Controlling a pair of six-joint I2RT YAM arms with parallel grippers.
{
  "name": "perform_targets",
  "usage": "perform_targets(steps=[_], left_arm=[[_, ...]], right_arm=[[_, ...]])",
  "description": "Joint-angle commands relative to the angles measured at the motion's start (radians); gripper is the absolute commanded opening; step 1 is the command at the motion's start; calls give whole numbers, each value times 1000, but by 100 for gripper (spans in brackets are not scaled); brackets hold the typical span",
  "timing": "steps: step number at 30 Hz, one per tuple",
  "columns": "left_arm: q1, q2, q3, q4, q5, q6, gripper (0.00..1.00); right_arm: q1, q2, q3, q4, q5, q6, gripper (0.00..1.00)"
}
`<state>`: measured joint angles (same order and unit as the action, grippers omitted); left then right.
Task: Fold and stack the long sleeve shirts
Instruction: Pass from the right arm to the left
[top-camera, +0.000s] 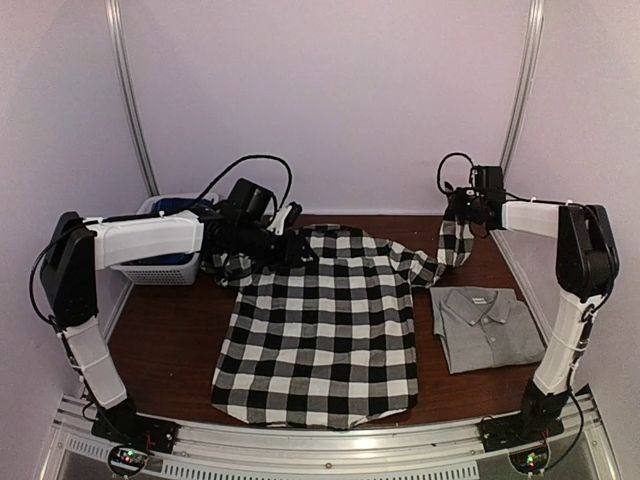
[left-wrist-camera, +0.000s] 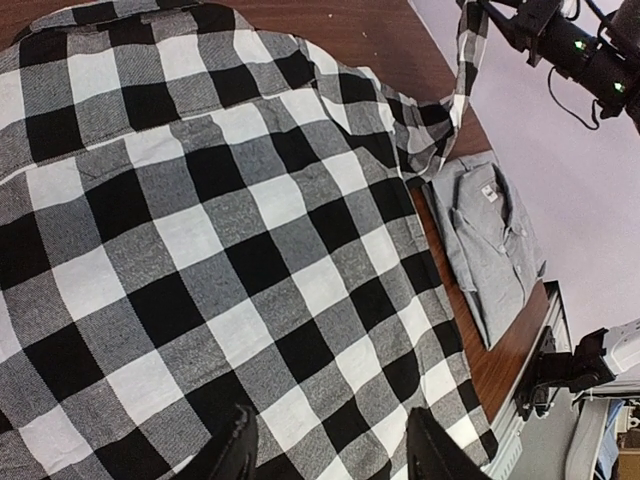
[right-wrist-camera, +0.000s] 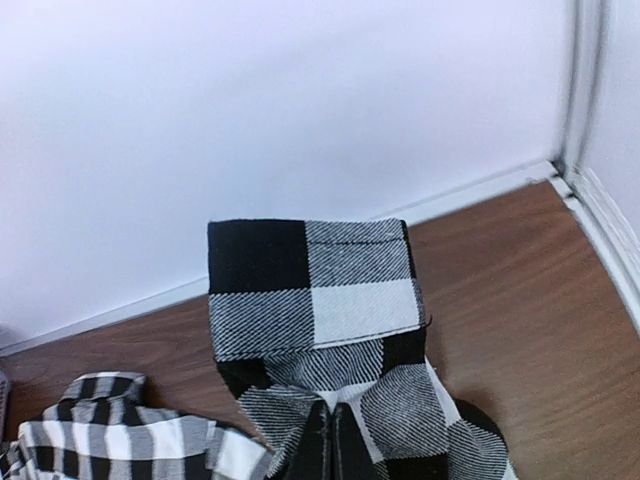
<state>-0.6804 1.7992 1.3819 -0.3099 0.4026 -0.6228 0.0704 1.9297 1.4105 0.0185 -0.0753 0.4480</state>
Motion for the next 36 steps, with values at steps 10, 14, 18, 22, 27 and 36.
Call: perform_targets(steps=[10, 14, 18, 22, 27, 36], left_arm=[[51, 47, 60, 133, 140, -53, 53], [64, 82, 78, 171, 179, -78, 55], [81, 113, 54, 278, 253, -171, 64], [107, 119, -43, 547, 339, -372, 71], [120, 122, -107, 748, 331, -544, 83], [133, 178, -191, 983, 277, -750, 94]], right_arm=[[273, -158, -140, 205, -274, -149, 0], [352, -168, -154, 205, -296, -176, 0], [423, -165, -160, 192, -301, -208, 0], [476, -160, -177, 194, -295, -224, 0], [539, -144, -184, 184, -285, -238, 0], [591, -124, -209, 188, -257, -250, 0]])
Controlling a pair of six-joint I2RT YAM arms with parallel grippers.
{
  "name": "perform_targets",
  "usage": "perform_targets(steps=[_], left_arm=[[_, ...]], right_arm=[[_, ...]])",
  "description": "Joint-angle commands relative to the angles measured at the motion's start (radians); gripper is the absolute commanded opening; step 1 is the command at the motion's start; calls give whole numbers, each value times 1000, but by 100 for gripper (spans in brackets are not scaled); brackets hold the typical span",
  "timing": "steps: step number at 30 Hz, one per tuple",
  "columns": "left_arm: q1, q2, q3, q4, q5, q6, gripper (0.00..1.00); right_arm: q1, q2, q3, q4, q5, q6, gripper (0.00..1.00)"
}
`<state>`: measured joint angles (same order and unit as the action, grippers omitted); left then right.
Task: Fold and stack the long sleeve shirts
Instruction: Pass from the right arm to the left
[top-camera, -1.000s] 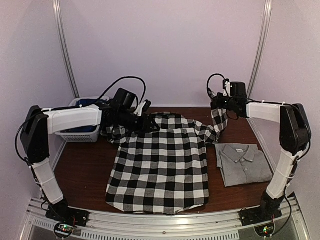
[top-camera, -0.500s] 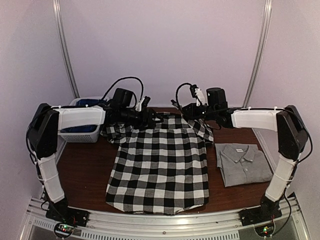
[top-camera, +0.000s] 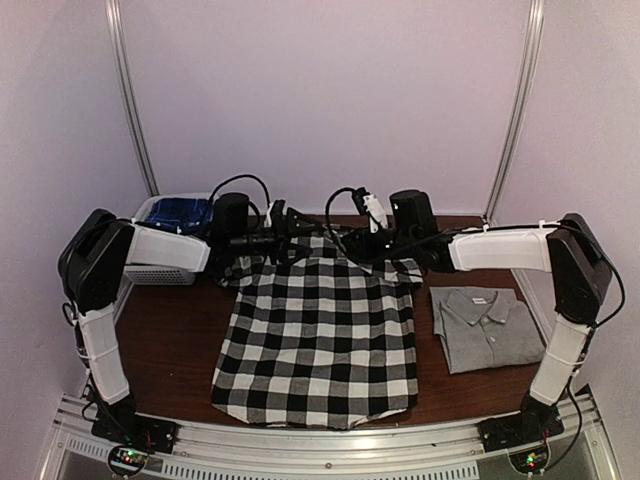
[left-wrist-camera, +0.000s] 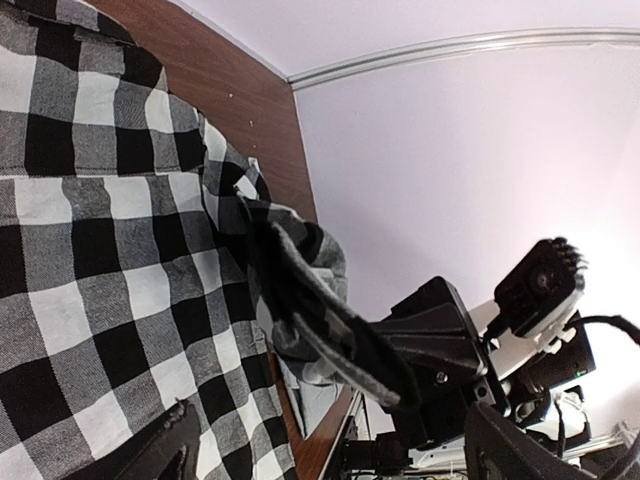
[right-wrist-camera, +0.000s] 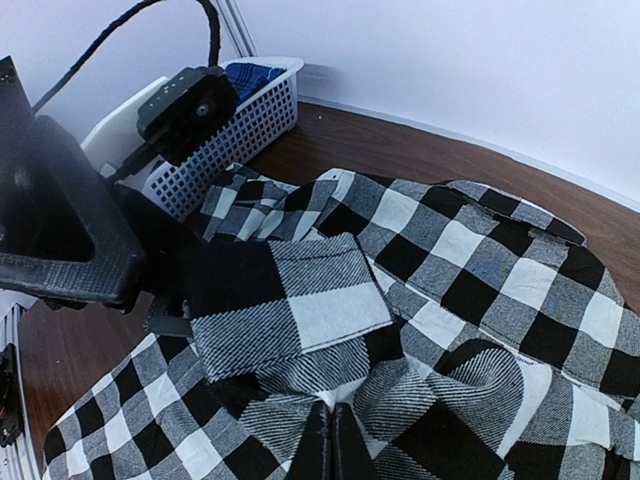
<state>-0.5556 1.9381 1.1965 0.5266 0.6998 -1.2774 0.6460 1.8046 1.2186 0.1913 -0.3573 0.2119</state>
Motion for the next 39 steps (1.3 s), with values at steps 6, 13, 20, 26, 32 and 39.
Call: perform_targets(steps=[6, 13, 20, 26, 32, 39], left_arm=[[8, 84, 19, 149, -24, -106, 93], [8, 139, 79, 99, 6, -103, 78], [8, 170, 110, 69, 31, -83, 38], [16, 168, 163, -29, 52, 1, 0], [33, 140, 227, -141, 42, 119, 0], [37, 118, 347, -308, 8, 283, 0]], right_arm=[[33, 9, -39, 17, 29, -18, 0], [54, 19, -38, 13, 35, -24, 0], [66, 41, -33, 1, 48, -28, 0], [67, 32, -6, -65, 105, 0, 4], [62, -53, -66, -132, 140, 80, 39], [60, -223, -206, -271, 234, 201, 57]])
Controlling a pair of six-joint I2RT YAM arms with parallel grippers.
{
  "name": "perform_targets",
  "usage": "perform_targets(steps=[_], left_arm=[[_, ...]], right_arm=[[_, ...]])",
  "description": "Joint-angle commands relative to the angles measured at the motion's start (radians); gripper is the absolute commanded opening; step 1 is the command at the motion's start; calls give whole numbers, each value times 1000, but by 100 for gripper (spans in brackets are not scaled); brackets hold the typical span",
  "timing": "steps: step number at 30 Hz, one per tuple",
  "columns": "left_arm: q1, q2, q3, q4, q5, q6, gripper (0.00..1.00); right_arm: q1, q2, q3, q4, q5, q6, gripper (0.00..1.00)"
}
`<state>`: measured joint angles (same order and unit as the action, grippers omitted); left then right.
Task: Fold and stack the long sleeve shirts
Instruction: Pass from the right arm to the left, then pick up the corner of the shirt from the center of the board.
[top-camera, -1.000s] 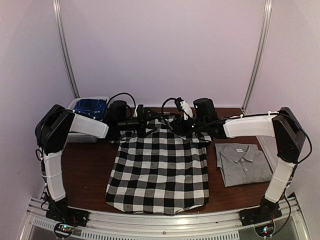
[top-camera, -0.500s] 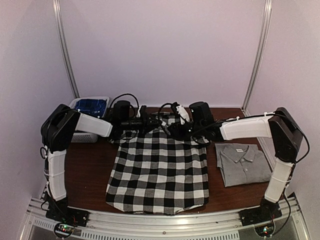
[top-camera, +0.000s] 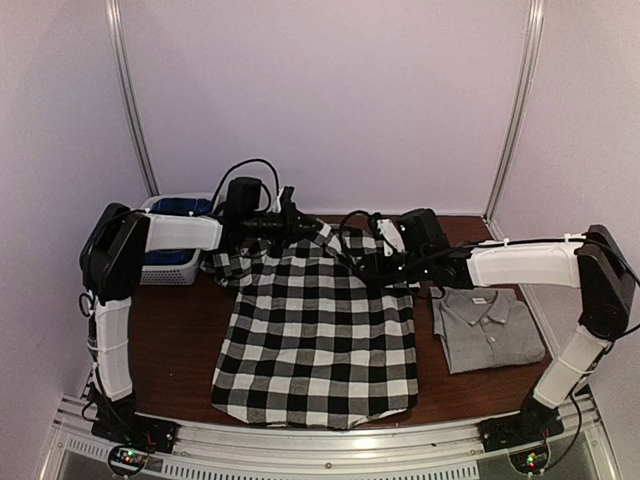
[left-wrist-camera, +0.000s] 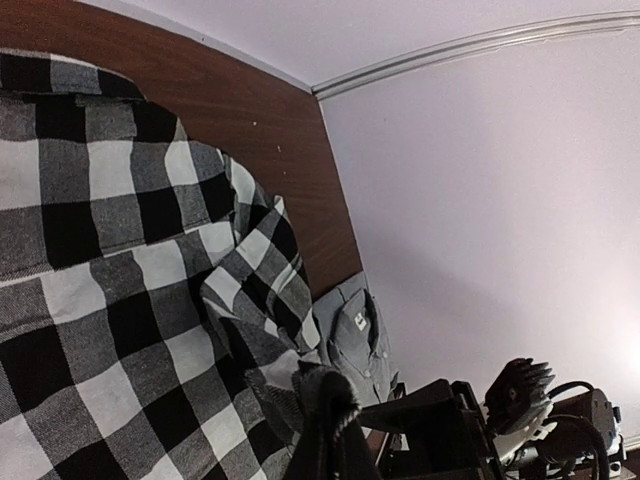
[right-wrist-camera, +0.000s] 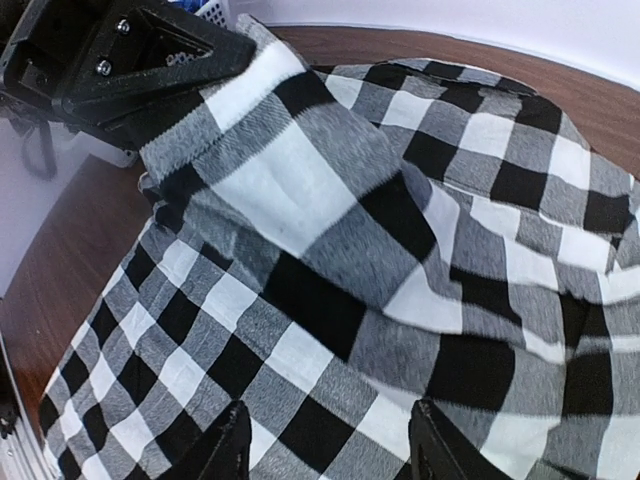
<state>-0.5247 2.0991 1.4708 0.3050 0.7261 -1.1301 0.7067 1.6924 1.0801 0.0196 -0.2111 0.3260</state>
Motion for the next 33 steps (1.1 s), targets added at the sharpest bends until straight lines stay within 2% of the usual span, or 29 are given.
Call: perform_targets(steps=[1, 7, 14, 19, 24, 33], left_arm=[[8, -51, 83, -105, -26, 147, 0], [56, -131, 84, -154, -96, 212, 0], [125, -214, 87, -211, -92, 281, 0], [162, -248, 87, -266, -109, 328, 0], [194, -256, 82, -281, -107, 344, 0], [198, -249, 88, -290, -87, 354, 0]], right_arm=[[-2, -139, -95, -118, 99, 104, 59], [-3, -276, -243, -223, 187, 205, 63], [-9, -344, -327, -311, 251, 299, 63], [-11, -343, -375, -316, 199, 334, 63], [4, -354, -419, -275, 72, 357, 62], [153, -401, -412, -365, 49, 422, 61]])
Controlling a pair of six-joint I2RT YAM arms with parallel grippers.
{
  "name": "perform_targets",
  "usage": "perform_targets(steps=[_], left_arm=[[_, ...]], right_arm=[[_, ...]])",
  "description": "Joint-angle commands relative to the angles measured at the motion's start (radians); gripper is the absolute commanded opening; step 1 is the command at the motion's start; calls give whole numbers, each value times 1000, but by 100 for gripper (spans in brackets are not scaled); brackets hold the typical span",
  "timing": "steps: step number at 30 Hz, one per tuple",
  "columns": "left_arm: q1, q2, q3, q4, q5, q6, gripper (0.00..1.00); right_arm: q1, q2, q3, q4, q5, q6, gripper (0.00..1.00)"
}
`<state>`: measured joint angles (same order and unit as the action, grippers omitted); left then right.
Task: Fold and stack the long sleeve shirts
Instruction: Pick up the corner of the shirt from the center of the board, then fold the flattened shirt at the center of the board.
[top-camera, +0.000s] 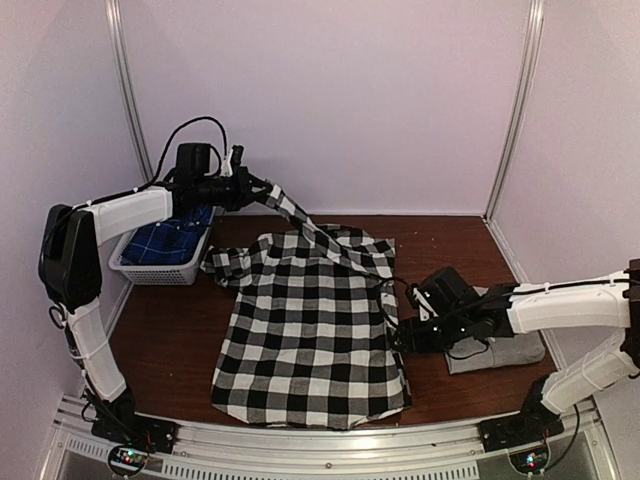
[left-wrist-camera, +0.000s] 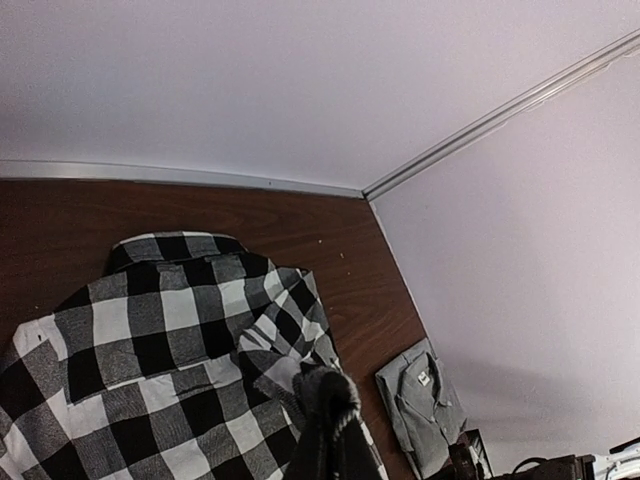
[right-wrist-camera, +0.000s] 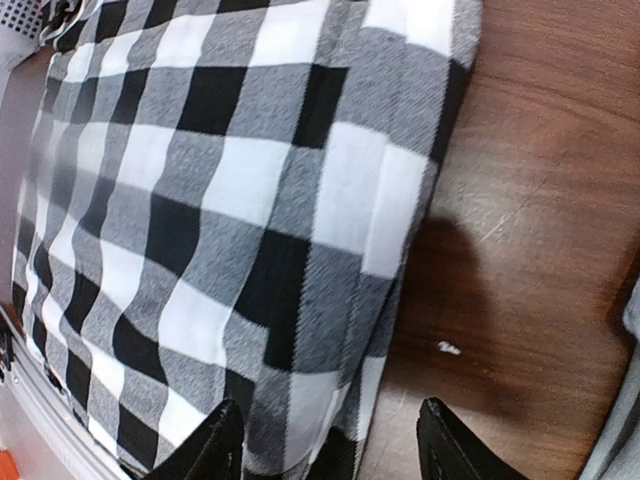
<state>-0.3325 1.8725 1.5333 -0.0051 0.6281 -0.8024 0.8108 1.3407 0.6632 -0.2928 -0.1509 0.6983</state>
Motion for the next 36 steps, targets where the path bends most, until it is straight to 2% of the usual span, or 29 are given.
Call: perform_targets(steps=[1, 6, 12, 15, 20, 23, 36], left_arm=[[6, -21, 25, 20, 12, 27, 0], [6, -21, 32, 14, 13, 29, 0], [6, -14, 54, 10, 11, 34, 0], [6, -5, 72, 10, 13, 42, 0], [6, 14, 102, -24, 9, 54, 0], [7, 22, 129, -34, -10, 72, 0], [70, 8, 163, -59, -49, 119, 0]], right_arm=[[63, -61, 6, -65, -7, 61, 61], [133, -116, 6, -126, 15, 120, 58], [221, -121, 16, -184, 22, 169, 44], [255, -107, 18, -191, 9, 185, 34], [284, -70, 72, -211, 33, 178, 10], [287, -45, 119, -213, 39, 153, 0], [289, 163, 257, -102, -82, 51, 0]])
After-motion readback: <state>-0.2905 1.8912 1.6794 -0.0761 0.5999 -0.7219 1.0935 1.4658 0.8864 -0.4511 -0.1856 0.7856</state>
